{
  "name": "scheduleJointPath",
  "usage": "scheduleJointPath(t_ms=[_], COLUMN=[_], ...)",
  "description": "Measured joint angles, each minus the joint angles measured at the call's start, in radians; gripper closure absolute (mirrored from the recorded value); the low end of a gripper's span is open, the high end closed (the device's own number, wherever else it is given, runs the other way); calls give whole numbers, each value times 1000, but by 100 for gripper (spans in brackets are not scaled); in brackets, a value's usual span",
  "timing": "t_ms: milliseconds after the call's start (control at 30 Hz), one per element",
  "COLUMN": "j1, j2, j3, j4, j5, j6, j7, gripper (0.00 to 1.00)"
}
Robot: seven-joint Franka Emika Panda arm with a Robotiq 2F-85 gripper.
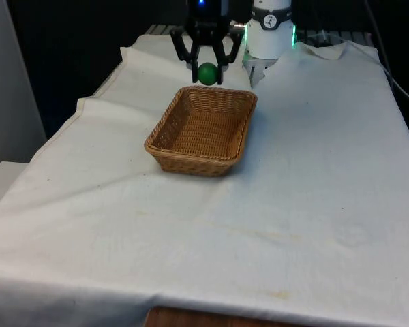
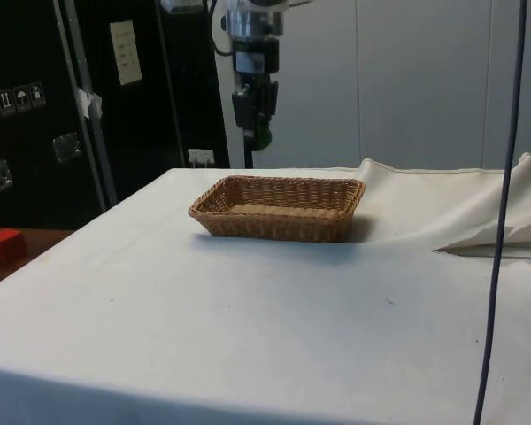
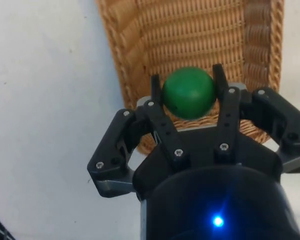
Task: Pick up the ball and place it into the basket.
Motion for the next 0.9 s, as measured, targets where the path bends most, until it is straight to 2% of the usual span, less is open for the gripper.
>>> scheduleJointPath(t_ms=[133, 333, 567, 900], j1=[0, 0, 0, 0], j2=[14, 23, 91, 168], j3=[-15, -21, -21, -16], j4=[0, -7, -23, -29], j5=[1, 8, 63, 134], j6=[5, 12, 81, 133], j7=[-5, -4, -17, -38], gripper=[99, 99, 99, 99])
